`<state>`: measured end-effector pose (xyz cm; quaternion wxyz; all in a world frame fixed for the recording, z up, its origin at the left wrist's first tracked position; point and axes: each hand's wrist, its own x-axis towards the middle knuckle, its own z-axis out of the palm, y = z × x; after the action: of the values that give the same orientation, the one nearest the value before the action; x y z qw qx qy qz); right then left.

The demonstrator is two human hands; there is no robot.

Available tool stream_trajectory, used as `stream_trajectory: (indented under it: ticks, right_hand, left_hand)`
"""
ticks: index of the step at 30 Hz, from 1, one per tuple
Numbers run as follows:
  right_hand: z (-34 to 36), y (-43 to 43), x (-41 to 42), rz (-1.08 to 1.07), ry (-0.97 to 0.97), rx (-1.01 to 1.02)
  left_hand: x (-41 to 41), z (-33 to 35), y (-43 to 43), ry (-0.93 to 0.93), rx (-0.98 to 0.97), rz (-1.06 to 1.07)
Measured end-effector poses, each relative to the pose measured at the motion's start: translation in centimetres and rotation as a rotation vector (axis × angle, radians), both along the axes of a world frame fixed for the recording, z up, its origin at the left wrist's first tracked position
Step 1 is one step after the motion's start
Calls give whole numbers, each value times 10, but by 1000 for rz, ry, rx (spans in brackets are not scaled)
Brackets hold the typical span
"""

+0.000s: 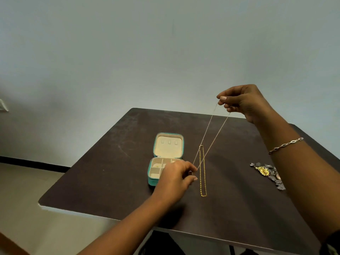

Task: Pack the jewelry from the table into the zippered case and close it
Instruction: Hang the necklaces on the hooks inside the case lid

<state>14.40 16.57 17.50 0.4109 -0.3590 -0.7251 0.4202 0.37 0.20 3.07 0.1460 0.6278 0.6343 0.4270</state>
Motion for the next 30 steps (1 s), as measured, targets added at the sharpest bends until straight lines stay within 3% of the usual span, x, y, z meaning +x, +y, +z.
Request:
stream_trajectory:
  ticks: [9,18,30]
  right_hand:
    - [-29,39,27,-21,-155,42]
    - [-71,67,29,-8,-258,66]
    - [-148,90,11,-13,-359,49]
  left_hand:
    - [49,-15,6,137,87,-115]
    - [73,-37,14,-44,67,-35]
    - [90,-72,25,307,153,169]
